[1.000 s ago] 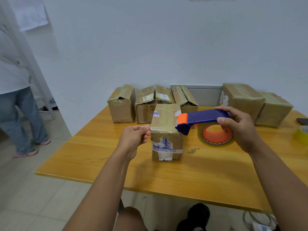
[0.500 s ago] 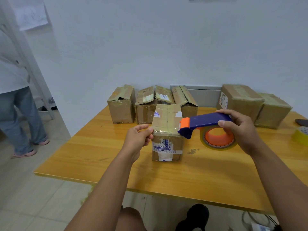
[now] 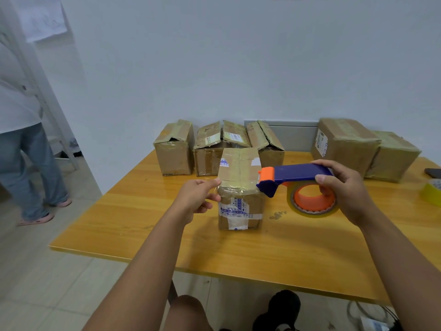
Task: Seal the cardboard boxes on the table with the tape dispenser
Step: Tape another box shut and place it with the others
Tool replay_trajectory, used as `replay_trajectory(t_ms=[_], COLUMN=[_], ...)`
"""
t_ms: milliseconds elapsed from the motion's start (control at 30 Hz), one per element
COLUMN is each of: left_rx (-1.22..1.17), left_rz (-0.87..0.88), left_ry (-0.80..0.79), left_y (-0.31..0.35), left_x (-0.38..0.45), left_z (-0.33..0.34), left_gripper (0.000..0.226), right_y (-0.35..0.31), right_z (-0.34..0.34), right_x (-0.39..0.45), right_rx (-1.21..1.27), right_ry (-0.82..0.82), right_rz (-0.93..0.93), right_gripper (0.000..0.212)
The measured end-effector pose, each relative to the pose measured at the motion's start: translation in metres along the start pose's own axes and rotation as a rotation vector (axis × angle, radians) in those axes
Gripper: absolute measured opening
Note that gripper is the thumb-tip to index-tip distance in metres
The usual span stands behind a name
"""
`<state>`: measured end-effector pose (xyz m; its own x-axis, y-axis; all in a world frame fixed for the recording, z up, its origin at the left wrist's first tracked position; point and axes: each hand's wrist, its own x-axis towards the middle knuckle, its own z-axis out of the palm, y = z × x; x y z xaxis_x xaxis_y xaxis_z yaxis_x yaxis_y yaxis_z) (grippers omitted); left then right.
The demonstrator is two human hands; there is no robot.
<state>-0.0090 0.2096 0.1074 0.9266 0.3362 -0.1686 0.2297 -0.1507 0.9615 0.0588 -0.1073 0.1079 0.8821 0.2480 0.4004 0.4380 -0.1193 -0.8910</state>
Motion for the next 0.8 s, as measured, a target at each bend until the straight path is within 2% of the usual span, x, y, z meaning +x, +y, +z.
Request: replay_trajectory(t_ms=[100, 200, 267, 300, 367, 433, 500, 667, 800], left_rx=[0.196, 0.513, 0.668, 0.715, 0.720, 0.781, 0.940, 1.047, 1.092], left_rz=[0.028, 0.012, 0.070, 0.178, 0.541, 0.868, 0.990, 1.125, 1.078], left_ry=[0.028, 0.042, 0.160, 0.252, 0.372, 0.306, 0.234, 0.307, 0.289], left_y=[0.006, 0.009, 0.005, 0.001, -0.007, -0.016, -0.025, -0.036, -0.036], left_x=[0.001, 0.001, 0.001, 0.000, -0.009, -0.014, -0.010, 0.008, 0.009], left_z=[-0.006, -0.012, -0.011, -0.006, 0.010, 0.028, 0.038, 0.031, 0.021], left_gripper=[0.045, 0.060, 0.072, 0.071, 0.054, 0.053, 0.061, 0.051, 0.053], right_y=[0.001, 0.002, 0.003, 0.004, 0.006, 0.007, 0.006, -0.002, -0.007], right_z=[0.001, 0.002, 0.002, 0.003, 0.005, 0.006, 0.007, 0.011, 0.023], right_x=[-0.001, -0.002, -0.002, -0.002, -0.002, -0.002, -0.002, -0.001, 0.002], right_rx=[0.004, 0.003, 0.005, 0.003, -0.002, -0.007, -0.013, 0.002, 0.001], right_ry=[0.000, 0.002, 0.006, 0.010, 0.011, 0.012, 0.011, 0.005, -0.013], right_rz=[0.002, 0.004, 0.009, 0.011, 0.014, 0.012, 0.010, -0.005, -0.020], right_gripper=[0.032, 0.033, 0.032, 0.032, 0.033, 0.037, 0.047, 0.047, 0.048])
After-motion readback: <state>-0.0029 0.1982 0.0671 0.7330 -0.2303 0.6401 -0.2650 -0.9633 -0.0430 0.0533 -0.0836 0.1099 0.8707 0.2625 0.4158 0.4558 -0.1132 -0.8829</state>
